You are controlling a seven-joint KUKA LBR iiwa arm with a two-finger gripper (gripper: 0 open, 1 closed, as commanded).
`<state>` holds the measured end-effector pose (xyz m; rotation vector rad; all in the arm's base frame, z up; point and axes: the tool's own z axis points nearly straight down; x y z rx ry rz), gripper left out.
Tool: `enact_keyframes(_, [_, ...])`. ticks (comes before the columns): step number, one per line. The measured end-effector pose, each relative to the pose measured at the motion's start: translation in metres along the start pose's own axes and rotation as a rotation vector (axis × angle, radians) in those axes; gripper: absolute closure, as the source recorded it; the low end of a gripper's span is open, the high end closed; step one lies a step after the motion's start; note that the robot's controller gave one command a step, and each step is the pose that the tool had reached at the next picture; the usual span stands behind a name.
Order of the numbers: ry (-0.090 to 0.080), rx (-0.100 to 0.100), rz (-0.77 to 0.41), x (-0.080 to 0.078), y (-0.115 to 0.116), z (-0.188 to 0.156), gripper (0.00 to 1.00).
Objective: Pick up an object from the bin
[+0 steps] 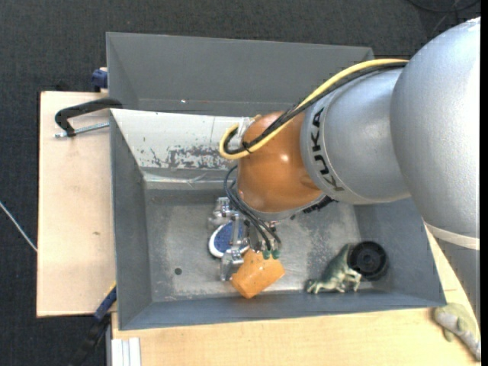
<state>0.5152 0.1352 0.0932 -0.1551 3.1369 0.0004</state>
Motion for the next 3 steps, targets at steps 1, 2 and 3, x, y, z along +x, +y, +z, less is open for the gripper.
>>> enact_keyframes(1, [-0.009,-0.004,-0.294,-0.017,-0.036,0.020,0.00])
enact_keyframes(2, [-0.014,-0.003,-0.291,-0.019,-0.036,0.019,1.00])
enact_keyframes(3, [-0.013,0.001,-0.311,-0.034,-0.058,-0.124,1.00])
